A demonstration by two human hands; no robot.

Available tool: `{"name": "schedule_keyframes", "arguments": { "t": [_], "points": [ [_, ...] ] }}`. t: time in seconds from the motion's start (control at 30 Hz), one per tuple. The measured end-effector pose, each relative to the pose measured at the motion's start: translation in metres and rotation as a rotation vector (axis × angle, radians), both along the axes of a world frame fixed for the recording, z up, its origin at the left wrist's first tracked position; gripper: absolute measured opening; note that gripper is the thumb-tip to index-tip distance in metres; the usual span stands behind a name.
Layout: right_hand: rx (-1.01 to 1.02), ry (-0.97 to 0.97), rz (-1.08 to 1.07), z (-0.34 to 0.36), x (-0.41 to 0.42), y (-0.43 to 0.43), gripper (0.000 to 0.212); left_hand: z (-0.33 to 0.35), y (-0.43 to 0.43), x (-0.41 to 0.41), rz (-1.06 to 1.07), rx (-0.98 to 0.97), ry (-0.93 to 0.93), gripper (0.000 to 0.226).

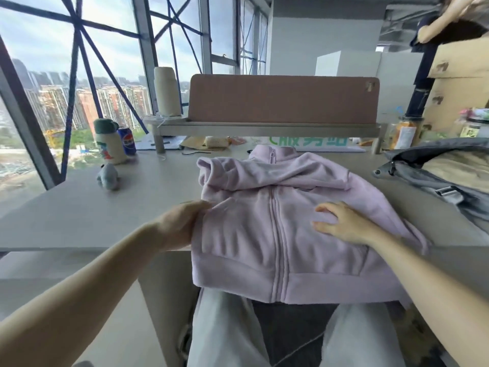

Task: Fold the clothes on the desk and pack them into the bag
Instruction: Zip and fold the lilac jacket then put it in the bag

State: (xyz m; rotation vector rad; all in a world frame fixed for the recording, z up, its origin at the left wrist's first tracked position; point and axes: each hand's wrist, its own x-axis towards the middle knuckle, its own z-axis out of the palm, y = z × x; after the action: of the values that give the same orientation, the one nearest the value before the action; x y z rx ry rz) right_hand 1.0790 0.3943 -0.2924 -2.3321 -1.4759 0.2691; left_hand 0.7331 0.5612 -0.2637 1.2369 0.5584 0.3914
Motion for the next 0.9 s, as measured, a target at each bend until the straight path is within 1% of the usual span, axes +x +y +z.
{"name": "schedule_keyframes", "arguments": {
  "t": [0.03, 0.07, 0.13, 0.17, 0.2, 0.23, 0.27, 0.3, 0.33, 0.37, 0.43, 0.47, 0.5, 0.57, 0.63, 0.67, 0.7, 0.73, 0.8, 0.83, 0.9],
  "points": [
    [0.011, 0.014, 0.003, 0.000, 0.002, -0.001, 0.097, -0.004, -0.001, 0.001, 0.037, 0.035, 0.005, 0.028],
    [0.004, 0.021, 0.003, -0.002, 0.005, -0.001, 0.089, -0.006, -0.004, 0.003, 0.072, 0.085, 0.002, 0.031],
    [-0.019, -0.014, -0.013, -0.001, 0.004, 0.001, 0.073, -0.009, -0.006, 0.006, 0.104, 0.148, -0.050, 0.045],
    [-0.011, -0.066, -0.032, 0.003, -0.002, 0.003, 0.064, -0.010, -0.006, 0.008, 0.103, 0.174, -0.081, 0.049],
    [0.031, -0.127, -0.038, 0.008, -0.012, 0.007, 0.053, -0.009, -0.008, 0.010, 0.106, 0.193, -0.105, 0.048],
    [0.117, -0.161, -0.026, 0.015, -0.027, 0.011, 0.039, -0.007, -0.008, 0.012, 0.119, 0.194, -0.113, 0.043],
    [0.227, -0.149, 0.012, 0.022, -0.043, 0.017, 0.024, -0.006, -0.008, 0.015, 0.126, 0.164, -0.115, 0.036],
    [0.329, -0.083, 0.080, 0.030, -0.064, 0.022, 0.016, -0.003, -0.007, 0.017, 0.124, 0.095, -0.117, 0.031],
    [0.389, 0.035, 0.149, 0.038, -0.086, 0.028, 0.018, -0.001, -0.006, 0.018, 0.107, 0.025, -0.127, 0.030],
    [0.401, 0.181, 0.214, 0.047, -0.107, 0.031, 0.029, 0.001, -0.004, 0.020, 0.085, -0.021, -0.147, 0.030],
    [0.373, 0.450, 0.293, 0.063, -0.139, 0.039, 0.054, 0.005, 0.001, 0.022, 0.024, -0.022, -0.189, 0.033],
    [0.344, 0.517, 0.298, 0.069, -0.149, 0.043, 0.059, 0.008, 0.002, 0.024, -0.033, 0.006, -0.204, 0.038],
    [0.315, 0.538, 0.293, 0.075, -0.156, 0.047, 0.057, 0.012, 0.002, 0.027, -0.089, 0.040, -0.216, 0.041],
    [0.271, 0.520, 0.227, 0.082, -0.159, 0.053, 0.041, 0.018, 0.000, 0.032, -0.164, 0.085, -0.234, 0.049],
    [0.250, 0.550, 0.159, 0.080, -0.149, 0.058, 0.024, 0.020, -0.001, 0.039, -0.196, 0.100, -0.232, 0.058],
    [0.246, 0.584, 0.135, 0.078, -0.142, 0.059, 0.019, 0.020, -0.001, 0.043, -0.190, 0.138, -0.209, 0.059],
    [0.257, 0.617, 0.110, 0.076, -0.135, 0.058, 0.019, 0.019, -0.002, 0.047, -0.164, 0.216, -0.178, 0.059],
    [0.279, 0.644, 0.084, 0.074, -0.127, 0.057, 0.023, 0.018, -0.004, 0.051, -0.117, 0.353, -0.133, 0.058],
    [0.347, 0.710, 0.046, 0.070, -0.113, 0.054, 0.029, 0.011, -0.004, 0.056, -0.028, 0.688, -0.032, 0.057],
    [0.387, 0.778, 0.035, 0.068, -0.107, 0.052, 0.029, 0.005, -0.006, 0.055, -0.021, 0.795, 0.015, 0.065],
    [0.459, 0.956, -0.009, 0.066, -0.098, 0.051, 0.028, -0.005, -0.012, 0.051, -0.088, 0.873, 0.097, 0.090]
  ]
}}
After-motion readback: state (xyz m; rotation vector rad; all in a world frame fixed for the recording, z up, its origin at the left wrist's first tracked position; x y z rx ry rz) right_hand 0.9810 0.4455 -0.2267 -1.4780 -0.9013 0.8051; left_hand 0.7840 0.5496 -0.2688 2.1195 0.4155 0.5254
